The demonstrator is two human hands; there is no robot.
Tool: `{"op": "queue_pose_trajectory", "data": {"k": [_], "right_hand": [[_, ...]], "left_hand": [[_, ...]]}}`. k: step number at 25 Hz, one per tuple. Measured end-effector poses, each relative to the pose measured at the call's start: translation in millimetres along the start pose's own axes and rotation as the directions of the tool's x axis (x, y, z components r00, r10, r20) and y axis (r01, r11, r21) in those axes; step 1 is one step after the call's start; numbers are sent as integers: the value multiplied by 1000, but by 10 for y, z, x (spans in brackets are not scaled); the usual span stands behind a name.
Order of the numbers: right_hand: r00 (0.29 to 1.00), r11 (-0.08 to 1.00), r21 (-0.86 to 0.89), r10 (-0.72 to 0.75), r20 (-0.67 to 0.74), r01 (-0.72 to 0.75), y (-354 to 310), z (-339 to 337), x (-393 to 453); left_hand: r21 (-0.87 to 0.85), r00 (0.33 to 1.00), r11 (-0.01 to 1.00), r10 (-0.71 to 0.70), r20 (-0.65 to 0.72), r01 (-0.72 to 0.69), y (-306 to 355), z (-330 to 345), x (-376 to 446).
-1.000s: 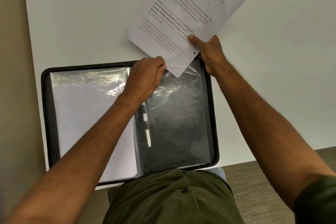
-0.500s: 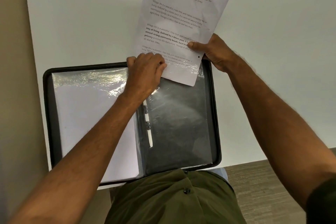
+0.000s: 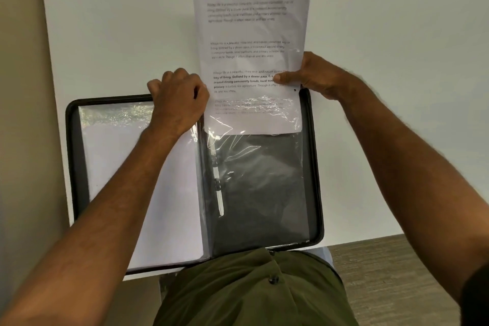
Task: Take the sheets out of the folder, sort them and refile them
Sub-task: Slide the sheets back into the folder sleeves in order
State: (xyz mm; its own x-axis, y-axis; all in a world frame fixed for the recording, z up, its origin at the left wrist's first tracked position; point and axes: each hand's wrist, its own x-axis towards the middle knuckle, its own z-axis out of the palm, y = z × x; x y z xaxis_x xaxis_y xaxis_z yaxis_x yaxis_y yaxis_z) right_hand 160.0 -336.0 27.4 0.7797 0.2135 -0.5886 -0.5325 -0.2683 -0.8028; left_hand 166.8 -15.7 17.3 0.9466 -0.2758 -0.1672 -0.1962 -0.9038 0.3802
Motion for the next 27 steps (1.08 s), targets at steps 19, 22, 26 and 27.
{"op": "queue_pose_trajectory", "data": {"k": [19, 22, 26, 27], "right_hand": [[999, 976, -211, 52, -11, -53, -206, 55, 13], [988, 945, -315, 122, 90, -88, -181, 26, 11], [984, 934, -344, 140, 114, -93, -221, 7, 28], [992, 944, -321, 105, 68, -78, -242, 13, 37]], "left_hand": [[-654, 934, 666, -263, 243, 358, -59, 75, 211], [-683, 929, 630, -267, 255, 369, -51, 61, 212], [-654, 930, 662, -274, 244, 367, -65, 80, 220], [-637, 929, 676, -264, 261, 371, -68, 67, 217]]}}
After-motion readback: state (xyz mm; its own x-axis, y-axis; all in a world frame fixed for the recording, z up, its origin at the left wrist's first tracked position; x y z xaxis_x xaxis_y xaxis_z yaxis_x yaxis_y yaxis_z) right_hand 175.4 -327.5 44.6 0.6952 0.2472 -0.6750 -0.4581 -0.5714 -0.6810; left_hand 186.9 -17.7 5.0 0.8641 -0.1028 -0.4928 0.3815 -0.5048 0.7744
